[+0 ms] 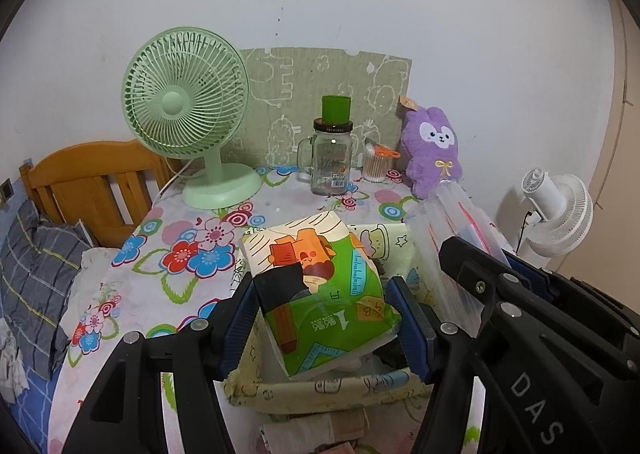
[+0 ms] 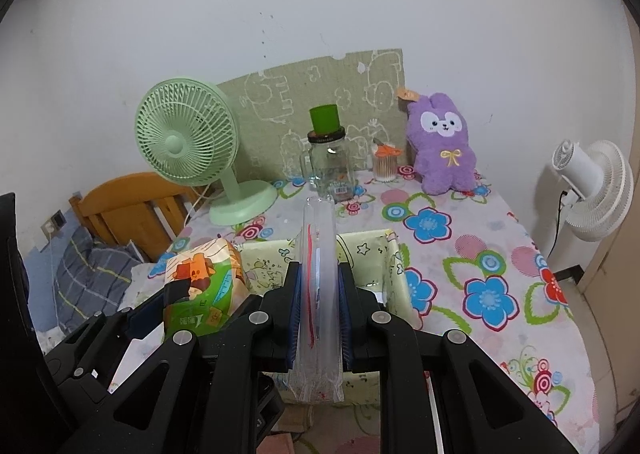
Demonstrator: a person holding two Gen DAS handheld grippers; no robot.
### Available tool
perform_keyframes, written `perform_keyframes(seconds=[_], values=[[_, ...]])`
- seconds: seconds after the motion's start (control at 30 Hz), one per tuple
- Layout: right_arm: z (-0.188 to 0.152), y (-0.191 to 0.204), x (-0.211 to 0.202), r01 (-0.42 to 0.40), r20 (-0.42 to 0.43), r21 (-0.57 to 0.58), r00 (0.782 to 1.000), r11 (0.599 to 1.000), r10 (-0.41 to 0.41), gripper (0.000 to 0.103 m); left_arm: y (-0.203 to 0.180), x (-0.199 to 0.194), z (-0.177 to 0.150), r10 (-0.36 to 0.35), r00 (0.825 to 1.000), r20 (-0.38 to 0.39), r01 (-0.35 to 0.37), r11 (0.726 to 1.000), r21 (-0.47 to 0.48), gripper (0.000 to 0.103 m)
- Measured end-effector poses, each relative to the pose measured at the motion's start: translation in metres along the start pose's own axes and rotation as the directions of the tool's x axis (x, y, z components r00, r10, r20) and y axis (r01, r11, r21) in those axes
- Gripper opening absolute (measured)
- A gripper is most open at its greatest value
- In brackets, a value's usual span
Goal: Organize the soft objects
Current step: 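Carry the tissue pack and clear tube bag with both tools over the box, then lower both items into the box and open both tools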
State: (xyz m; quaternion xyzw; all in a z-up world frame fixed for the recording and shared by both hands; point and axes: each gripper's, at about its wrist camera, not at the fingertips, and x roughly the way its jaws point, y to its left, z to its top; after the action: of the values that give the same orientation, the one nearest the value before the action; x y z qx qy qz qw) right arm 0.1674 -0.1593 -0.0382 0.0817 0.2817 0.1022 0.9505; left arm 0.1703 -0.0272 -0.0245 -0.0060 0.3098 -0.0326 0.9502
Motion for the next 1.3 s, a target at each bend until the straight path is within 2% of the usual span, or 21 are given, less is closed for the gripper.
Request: perform_keyframes(seconds=[0.63, 0.73, 0.8, 0.93, 1.17, 1.3], values=[[0.001, -0.002, 0.059, -0.039, -0.061, 0.004, 0.997, 0.999, 0.039, 0.020, 0.011, 0.046, -0.002, 0.020, 0.999, -0.040, -0.020, 1.000, 0.014, 0.068], [-0.002, -0.002, 0.065, -0.049, -0.069, 0.014, 0.996, 0.999, 0.050, 0.020, 0.014, 0.052, -0.003, 0.002, 0.998, -0.056, -0.001, 1.000, 0.015, 0.070], [-0.002, -0.002, 0.068, -0.053, -0.071, 0.016, 0.996, 0.998, 0.054, 0.020, 0.015, 0.054, -0.004, -0.012, 0.998, -0.063, 0.013, 1.000, 0.016, 0.079], [-0.002, -0.003, 0.077, -0.058, -0.080, 0.021, 0.995, 0.998, 0.060, 0.020, 0.012, 0.051, -0.006, -0.014, 0.999, -0.031, 0.016, 0.999, 0.046, 0.089], [-0.004, -0.001, 0.085, -0.065, -0.093, 0.013, 0.994, 0.998, 0.066, 0.021, 0.015, 0.056, -0.007, -0.011, 0.998, -0.056, 0.014, 0.999, 0.050, 0.089], [-0.004, 0.001, 0.084, -0.069, -0.094, -0.001, 0.993, 0.998, 0.069, 0.030, 0.016, 0.056, -0.006, -0.015, 0.998, -0.059, 0.018, 0.999, 0.049, 0.089]])
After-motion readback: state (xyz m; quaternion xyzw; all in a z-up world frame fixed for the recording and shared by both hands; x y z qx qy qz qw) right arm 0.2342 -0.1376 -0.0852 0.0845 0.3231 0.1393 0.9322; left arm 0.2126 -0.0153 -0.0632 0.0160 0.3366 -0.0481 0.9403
